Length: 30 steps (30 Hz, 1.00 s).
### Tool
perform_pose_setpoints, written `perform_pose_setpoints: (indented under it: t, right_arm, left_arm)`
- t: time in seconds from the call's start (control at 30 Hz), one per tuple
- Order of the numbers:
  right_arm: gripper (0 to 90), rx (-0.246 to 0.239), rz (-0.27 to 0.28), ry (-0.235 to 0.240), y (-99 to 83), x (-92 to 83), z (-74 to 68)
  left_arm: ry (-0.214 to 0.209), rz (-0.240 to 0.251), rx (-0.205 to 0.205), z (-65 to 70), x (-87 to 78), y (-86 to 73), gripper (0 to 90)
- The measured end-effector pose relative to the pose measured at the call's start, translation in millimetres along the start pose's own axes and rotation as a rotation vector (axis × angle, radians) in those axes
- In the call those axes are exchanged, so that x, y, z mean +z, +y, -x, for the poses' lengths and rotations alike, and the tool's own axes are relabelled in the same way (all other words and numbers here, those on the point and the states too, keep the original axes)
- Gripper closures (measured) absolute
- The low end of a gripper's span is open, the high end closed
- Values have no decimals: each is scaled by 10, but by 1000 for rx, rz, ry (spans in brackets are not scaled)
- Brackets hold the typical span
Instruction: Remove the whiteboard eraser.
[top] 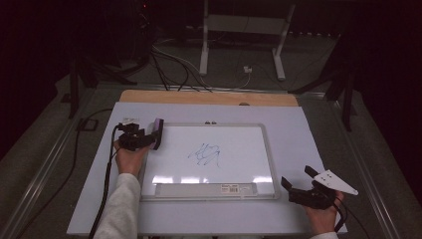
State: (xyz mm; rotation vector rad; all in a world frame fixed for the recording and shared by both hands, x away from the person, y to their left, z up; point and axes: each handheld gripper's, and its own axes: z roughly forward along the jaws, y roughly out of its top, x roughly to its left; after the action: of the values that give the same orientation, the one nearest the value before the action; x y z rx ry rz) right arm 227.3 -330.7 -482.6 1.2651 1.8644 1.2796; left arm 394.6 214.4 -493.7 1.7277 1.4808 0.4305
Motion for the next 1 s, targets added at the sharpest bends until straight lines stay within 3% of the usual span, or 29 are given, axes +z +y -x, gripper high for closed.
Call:
perform_pose_setpoints:
  t: [0.07,0.17,0.27,0.37,0.7,1.0]
  right_arm:
    - [12,-1,2,0,1,-7,7]
    - [12,5,2,-1,-1,-9,18]
    - [12,6,2,0,-1,-10,20]
    - [12,6,2,0,-1,-7,16]
    - [11,6,2,4,-2,-1,11]
    - [12,8,2,2,-2,-3,11]
  left_arm:
    - [-22,-8,-20,19,45,-11,362]
    - [-17,-27,-21,28,69,-13,317]
    - [-2,-70,-14,19,114,-43,345]
    - [-17,-66,-18,17,107,-41,404]
    - [-34,-86,-15,0,101,-34,411]
    - [-31,-70,-12,-5,52,-15,412]
